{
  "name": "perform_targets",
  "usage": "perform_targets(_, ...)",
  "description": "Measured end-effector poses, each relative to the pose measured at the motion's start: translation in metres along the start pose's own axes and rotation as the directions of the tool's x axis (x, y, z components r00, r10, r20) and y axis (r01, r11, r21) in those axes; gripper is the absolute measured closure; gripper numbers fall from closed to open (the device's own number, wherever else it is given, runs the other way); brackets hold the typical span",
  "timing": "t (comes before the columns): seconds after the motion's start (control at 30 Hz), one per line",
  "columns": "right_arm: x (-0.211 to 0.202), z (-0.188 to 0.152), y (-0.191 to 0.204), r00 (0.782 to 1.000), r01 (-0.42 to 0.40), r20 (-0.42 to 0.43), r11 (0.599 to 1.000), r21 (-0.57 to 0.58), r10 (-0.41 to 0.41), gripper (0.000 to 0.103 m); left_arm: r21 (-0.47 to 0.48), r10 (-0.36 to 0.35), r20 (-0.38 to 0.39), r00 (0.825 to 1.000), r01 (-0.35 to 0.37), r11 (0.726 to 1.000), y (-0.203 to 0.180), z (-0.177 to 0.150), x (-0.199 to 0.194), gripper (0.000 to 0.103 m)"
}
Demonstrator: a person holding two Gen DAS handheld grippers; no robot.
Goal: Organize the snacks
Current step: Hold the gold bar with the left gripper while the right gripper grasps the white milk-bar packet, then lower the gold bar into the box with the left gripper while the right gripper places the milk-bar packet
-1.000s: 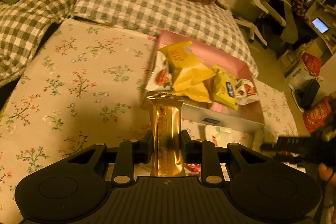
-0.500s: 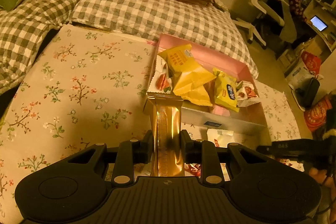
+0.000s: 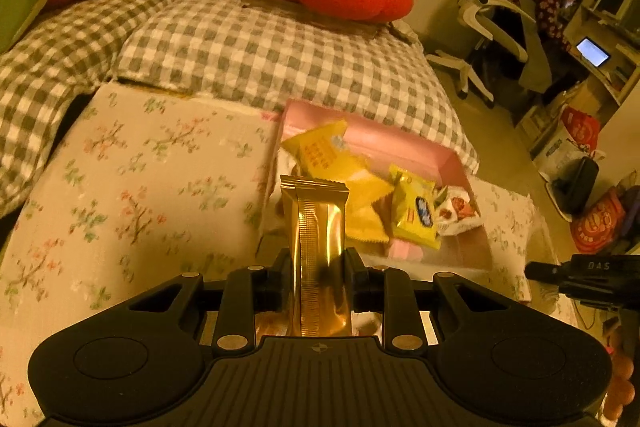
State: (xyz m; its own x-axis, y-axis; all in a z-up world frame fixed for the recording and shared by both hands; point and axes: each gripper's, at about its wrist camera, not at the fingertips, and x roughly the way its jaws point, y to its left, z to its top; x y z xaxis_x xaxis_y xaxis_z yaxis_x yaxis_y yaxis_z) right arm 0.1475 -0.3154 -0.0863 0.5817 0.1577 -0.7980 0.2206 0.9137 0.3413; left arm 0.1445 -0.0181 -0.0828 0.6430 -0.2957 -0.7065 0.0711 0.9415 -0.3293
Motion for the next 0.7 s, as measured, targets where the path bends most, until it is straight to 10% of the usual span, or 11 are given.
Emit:
perform_targets(0.4,0.053,0.016,0.046,0.989,-0.138,-0.057,0.987,-0.078,0.134,0.084,0.038,-0.184,-0.074,0.98,0.187,0.982,-0.042,0.026,0.078,0.079)
perform_targets(0.7,0.083,0.023,0.06,0.991,-0.136,-0.015,0.987,-0.087,0.135,0.084,0.113,-0.161,-0.059,0.985,0.166,0.98,-0.05,0.044,0.125,0.079)
